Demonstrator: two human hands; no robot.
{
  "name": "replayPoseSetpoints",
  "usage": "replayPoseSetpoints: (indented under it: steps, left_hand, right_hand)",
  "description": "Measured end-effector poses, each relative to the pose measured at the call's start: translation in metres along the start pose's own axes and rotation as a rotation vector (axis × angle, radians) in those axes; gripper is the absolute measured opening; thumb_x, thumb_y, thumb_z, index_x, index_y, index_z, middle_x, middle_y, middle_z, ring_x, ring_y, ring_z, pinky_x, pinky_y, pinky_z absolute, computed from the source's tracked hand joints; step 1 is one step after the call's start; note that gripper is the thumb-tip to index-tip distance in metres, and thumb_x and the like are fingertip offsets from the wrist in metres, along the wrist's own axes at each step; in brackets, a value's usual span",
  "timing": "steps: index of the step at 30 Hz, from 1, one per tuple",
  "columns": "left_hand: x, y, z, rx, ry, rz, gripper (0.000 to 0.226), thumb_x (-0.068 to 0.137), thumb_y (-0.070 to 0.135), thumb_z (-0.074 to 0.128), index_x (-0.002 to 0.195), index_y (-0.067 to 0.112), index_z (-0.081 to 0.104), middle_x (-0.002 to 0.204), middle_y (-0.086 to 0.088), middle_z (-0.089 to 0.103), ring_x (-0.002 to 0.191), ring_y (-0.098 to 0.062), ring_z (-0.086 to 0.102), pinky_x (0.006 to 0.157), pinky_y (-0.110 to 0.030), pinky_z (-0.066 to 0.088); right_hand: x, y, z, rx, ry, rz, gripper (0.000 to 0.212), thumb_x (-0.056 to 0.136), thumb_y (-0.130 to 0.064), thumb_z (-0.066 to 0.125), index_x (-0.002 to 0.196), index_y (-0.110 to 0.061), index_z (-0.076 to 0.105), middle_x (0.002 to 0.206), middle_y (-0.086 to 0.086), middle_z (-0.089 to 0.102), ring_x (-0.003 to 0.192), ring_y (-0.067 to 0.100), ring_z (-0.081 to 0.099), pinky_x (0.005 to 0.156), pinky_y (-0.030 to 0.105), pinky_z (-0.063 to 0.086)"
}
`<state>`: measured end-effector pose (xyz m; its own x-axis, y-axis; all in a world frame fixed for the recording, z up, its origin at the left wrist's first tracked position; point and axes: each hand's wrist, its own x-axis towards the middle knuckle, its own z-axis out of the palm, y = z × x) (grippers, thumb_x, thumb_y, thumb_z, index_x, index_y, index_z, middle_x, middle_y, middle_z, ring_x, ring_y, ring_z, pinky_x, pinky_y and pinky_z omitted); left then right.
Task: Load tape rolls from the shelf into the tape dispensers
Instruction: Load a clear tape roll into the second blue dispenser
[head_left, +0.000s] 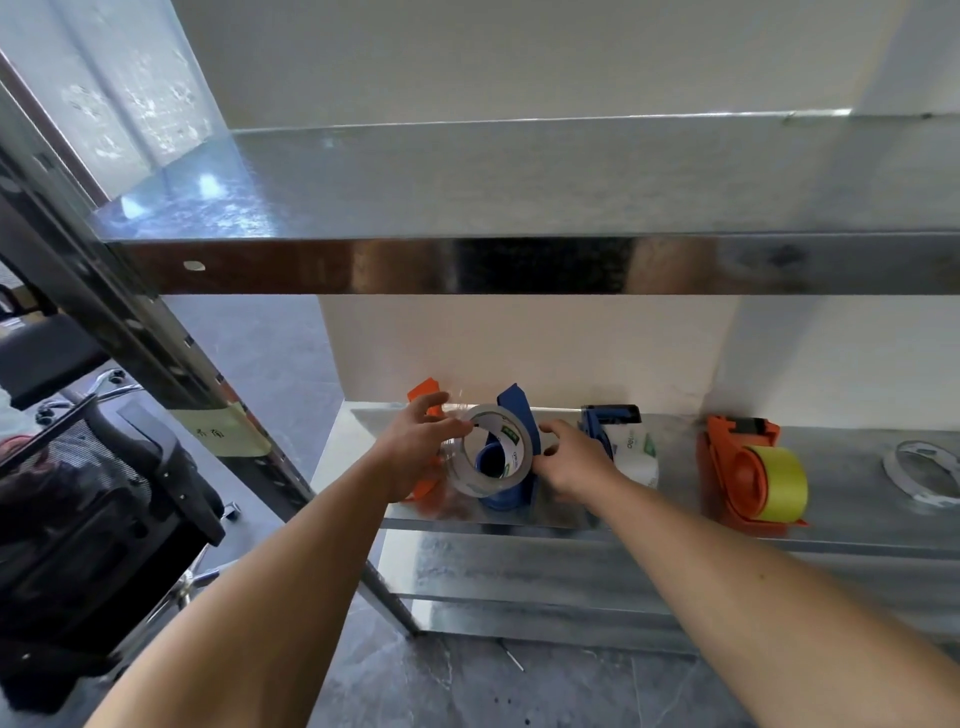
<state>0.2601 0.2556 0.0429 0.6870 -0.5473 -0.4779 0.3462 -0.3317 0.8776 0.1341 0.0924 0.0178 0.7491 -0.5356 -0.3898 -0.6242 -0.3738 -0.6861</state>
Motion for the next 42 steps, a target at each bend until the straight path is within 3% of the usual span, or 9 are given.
replayPoseSetpoints:
  steps: [6, 9, 16, 21, 25, 29, 34, 38, 42]
  left_hand:
    - [0.003, -0.004, 0.009, -0.058, -0.004, -0.024, 0.057, 0.092, 0.011, 0.068, 0.142, 0.024, 0.043, 0.133, -0.012, 0.05, 0.105, -0.029, 0.06, 0.058, -0.03, 0.057]
    - [0.005, -0.009, 0.015, -0.083, -0.003, -0.065, 0.055, 0.09, 0.013, 0.07, 0.138, 0.029, 0.046, 0.133, -0.013, 0.052, 0.116, -0.037, 0.059, 0.07, -0.039, 0.059]
    - [0.007, -0.019, 0.025, -0.126, -0.011, -0.131, 0.044, 0.095, 0.013, 0.064, 0.132, 0.03, 0.048, 0.124, -0.01, 0.055, 0.107, -0.032, 0.061, 0.074, -0.046, 0.06]
    - [0.011, -0.024, 0.031, -0.132, 0.049, -0.137, 0.043, 0.096, 0.013, 0.062, 0.132, 0.03, 0.047, 0.117, -0.006, 0.056, 0.106, -0.031, 0.059, 0.082, -0.048, 0.059]
    - [0.015, -0.021, 0.028, -0.048, 0.13, -0.087, 0.046, 0.096, 0.019, 0.063, 0.137, 0.029, 0.044, 0.122, -0.01, 0.058, 0.103, -0.031, 0.063, 0.066, -0.038, 0.059]
    - [0.019, -0.017, 0.02, 0.007, 0.151, -0.037, 0.062, 0.091, 0.021, 0.068, 0.144, 0.029, 0.038, 0.134, -0.012, 0.052, 0.11, -0.034, 0.061, 0.089, -0.049, 0.058]
    - [0.017, -0.006, 0.015, 0.062, 0.17, 0.011, 0.072, 0.086, 0.023, 0.074, 0.147, 0.031, 0.036, 0.136, -0.005, 0.048, 0.118, -0.032, 0.056, 0.099, -0.048, 0.052]
    - [0.019, -0.001, 0.009, -0.038, 0.176, 0.0, 0.082, 0.073, 0.025, 0.078, 0.145, 0.035, 0.038, 0.14, -0.011, 0.051, 0.114, -0.035, 0.06, 0.092, -0.053, 0.056]
    - [0.022, -0.002, 0.006, -0.075, 0.198, 0.035, 0.07, 0.088, 0.019, 0.072, 0.146, 0.031, 0.035, 0.139, -0.008, 0.046, 0.119, -0.034, 0.054, 0.097, -0.053, 0.053]
  right_hand:
    - [0.001, 0.001, 0.0, 0.106, 0.012, 0.023, 0.052, 0.092, -0.011, 0.055, 0.14, -0.026, 0.046, 0.132, 0.007, 0.058, 0.11, 0.028, 0.059, 0.089, 0.042, 0.056]
    - [0.003, 0.007, 0.0, 0.211, -0.024, 0.068, 0.056, 0.089, -0.004, 0.053, 0.139, -0.029, 0.046, 0.129, 0.007, 0.058, 0.108, 0.03, 0.059, 0.082, 0.047, 0.059]
    - [0.004, 0.016, -0.001, 0.393, -0.024, 0.097, 0.051, 0.092, -0.004, 0.052, 0.134, -0.033, 0.052, 0.125, 0.006, 0.061, 0.103, 0.03, 0.063, 0.075, 0.046, 0.061]
    - [0.0, 0.012, -0.002, 0.106, 0.07, 0.007, 0.048, 0.092, -0.006, 0.051, 0.136, -0.026, 0.052, 0.13, 0.005, 0.06, 0.112, 0.028, 0.058, 0.09, 0.038, 0.055]
    - [-0.001, 0.008, -0.003, -0.05, 0.121, -0.007, 0.042, 0.093, -0.003, 0.046, 0.133, -0.015, 0.053, 0.127, 0.01, 0.06, 0.114, 0.03, 0.055, 0.091, 0.035, 0.049]
    - [0.001, 0.006, -0.002, -0.141, 0.115, -0.016, 0.048, 0.091, 0.0, 0.045, 0.136, -0.017, 0.05, 0.125, 0.011, 0.06, 0.112, 0.03, 0.055, 0.089, 0.035, 0.05]
    - [0.001, 0.004, 0.001, -0.19, 0.081, -0.104, 0.065, 0.09, 0.004, 0.047, 0.147, -0.025, 0.037, 0.135, 0.012, 0.051, 0.118, 0.029, 0.052, 0.089, 0.031, 0.048]
    - [0.0, 0.007, 0.003, -0.249, 0.107, -0.175, 0.051, 0.088, 0.004, 0.048, 0.133, -0.022, 0.049, 0.129, 0.013, 0.047, 0.105, 0.029, 0.053, 0.079, 0.03, 0.045]
    - [0.0, 0.014, 0.006, -0.319, 0.11, -0.188, 0.021, 0.089, 0.0, 0.052, 0.106, -0.012, 0.056, 0.12, 0.011, 0.044, 0.095, 0.028, 0.053, 0.085, 0.036, 0.048]
